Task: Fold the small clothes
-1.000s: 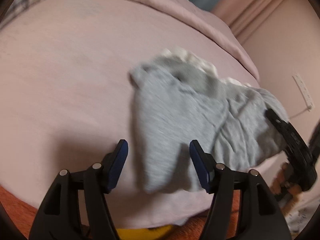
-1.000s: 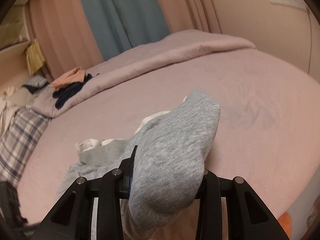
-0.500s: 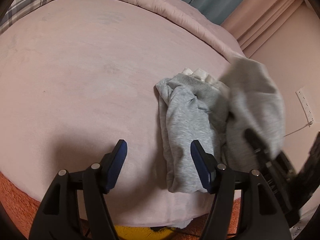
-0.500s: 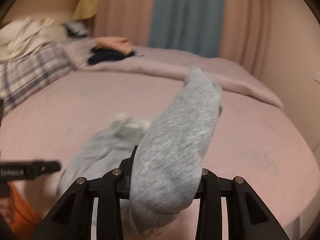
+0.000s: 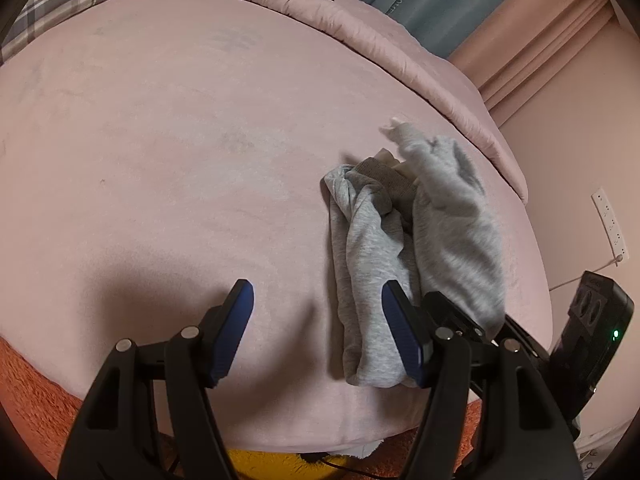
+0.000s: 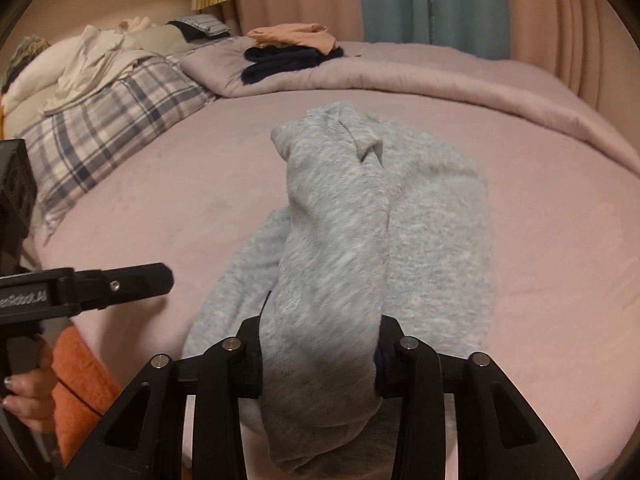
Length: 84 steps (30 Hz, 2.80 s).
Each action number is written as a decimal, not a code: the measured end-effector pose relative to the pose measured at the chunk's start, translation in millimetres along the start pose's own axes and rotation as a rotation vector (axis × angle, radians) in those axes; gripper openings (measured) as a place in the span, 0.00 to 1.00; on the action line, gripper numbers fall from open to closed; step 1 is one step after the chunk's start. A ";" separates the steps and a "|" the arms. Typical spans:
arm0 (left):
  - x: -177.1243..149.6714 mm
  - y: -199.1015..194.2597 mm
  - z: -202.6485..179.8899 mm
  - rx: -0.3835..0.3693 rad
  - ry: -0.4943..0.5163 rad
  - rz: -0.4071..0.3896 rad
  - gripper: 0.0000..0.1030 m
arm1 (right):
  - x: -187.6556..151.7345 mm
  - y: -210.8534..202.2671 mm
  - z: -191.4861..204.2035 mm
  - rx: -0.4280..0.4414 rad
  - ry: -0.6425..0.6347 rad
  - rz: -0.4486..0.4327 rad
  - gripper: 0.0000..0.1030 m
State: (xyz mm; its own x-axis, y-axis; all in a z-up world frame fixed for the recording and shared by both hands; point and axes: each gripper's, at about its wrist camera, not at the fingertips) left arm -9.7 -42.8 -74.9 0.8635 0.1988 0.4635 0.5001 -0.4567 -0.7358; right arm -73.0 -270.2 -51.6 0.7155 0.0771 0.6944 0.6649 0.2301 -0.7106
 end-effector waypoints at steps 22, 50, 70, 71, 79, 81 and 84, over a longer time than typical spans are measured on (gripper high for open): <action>44.3 42.3 -106.2 -0.100 0.236 0.043 0.79 | -2.0 -52.4 -54.5 0.008 0.263 -0.117 0.66; 18.1 62.4 -24.5 -0.012 0.074 0.172 0.86 | -11.0 -17.6 -69.8 -0.018 0.303 0.016 0.66; -1.0 21.5 -14.9 -0.196 0.077 0.054 0.98 | -15.4 -26.7 -84.3 0.041 0.361 -0.025 0.82; -3.1 24.2 -16.0 -0.195 0.082 0.064 0.99 | -16.2 -29.3 -90.0 0.082 0.393 -0.041 0.85; -13.0 64.8 -14.8 -0.234 0.040 0.168 0.99 | -24.6 -5.5 -97.7 0.163 0.471 0.018 0.86; -12.4 68.1 -18.9 -0.222 0.065 0.169 0.99 | -26.7 5.9 -96.7 0.200 0.490 0.050 0.86; -10.6 72.8 -25.2 -0.213 0.080 0.160 0.96 | -29.3 18.0 -95.7 0.220 0.506 0.075 0.86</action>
State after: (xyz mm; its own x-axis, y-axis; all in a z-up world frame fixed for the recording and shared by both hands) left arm 15.9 -100.0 -120.9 0.9183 0.0439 0.3934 0.3251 -0.6506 -0.6863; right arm -61.4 -361.2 -95.5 0.8090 -0.3617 0.4633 0.5865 0.4433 -0.6779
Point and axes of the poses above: each gripper's, at about its wrist camera, not at the fingertips, and y roughly the way its jaws point, z to its left, x to its top, and after that the axes turned 1 degree about -z, right-handed
